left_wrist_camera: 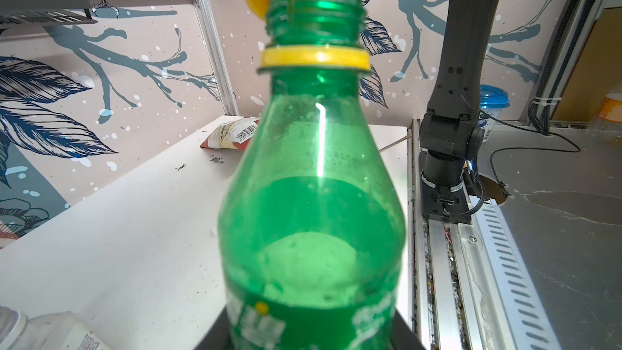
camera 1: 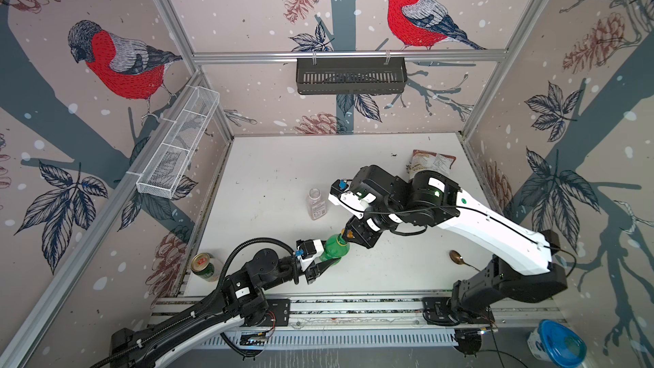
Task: Screw on the bottle caps
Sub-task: Close the bottle cap on the plastic bottle.
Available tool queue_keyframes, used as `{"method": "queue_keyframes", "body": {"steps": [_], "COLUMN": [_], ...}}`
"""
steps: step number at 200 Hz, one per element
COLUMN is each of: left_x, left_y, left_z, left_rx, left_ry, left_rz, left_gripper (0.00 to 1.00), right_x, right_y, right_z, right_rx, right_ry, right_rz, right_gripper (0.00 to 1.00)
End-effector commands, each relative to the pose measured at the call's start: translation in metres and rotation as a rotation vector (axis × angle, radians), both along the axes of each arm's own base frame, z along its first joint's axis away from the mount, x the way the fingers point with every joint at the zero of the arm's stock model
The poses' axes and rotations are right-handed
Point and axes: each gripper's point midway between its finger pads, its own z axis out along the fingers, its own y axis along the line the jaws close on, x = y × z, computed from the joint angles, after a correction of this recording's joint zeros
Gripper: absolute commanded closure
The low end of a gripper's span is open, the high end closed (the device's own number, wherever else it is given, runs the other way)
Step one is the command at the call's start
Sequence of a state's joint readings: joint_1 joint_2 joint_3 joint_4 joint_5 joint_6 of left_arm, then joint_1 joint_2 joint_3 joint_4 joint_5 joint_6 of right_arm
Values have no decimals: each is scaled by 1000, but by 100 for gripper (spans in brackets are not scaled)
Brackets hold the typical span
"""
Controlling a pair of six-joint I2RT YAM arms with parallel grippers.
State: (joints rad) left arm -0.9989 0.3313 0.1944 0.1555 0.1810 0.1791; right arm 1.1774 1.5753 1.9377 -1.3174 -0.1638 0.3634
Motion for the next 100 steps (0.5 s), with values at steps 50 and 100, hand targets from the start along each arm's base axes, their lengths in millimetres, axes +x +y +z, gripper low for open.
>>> {"method": "queue_keyframes", "body": {"steps": [50,100], "left_x": [-2,-3], "left_y": [-2,-3], "left_z": [3,3], "left_rx": [-10,-10], "left_ry": [-6,-4], "left_rz": [-18,-25], "left_gripper": [79,79], "right_x": [-7,-3], "right_y": [-1,-3], "right_z": [-8,-18], "right_rx": [-63,-105], "right_ry": [8,-1], "right_rz": [5,-13], "right_gripper": [70,70]}}
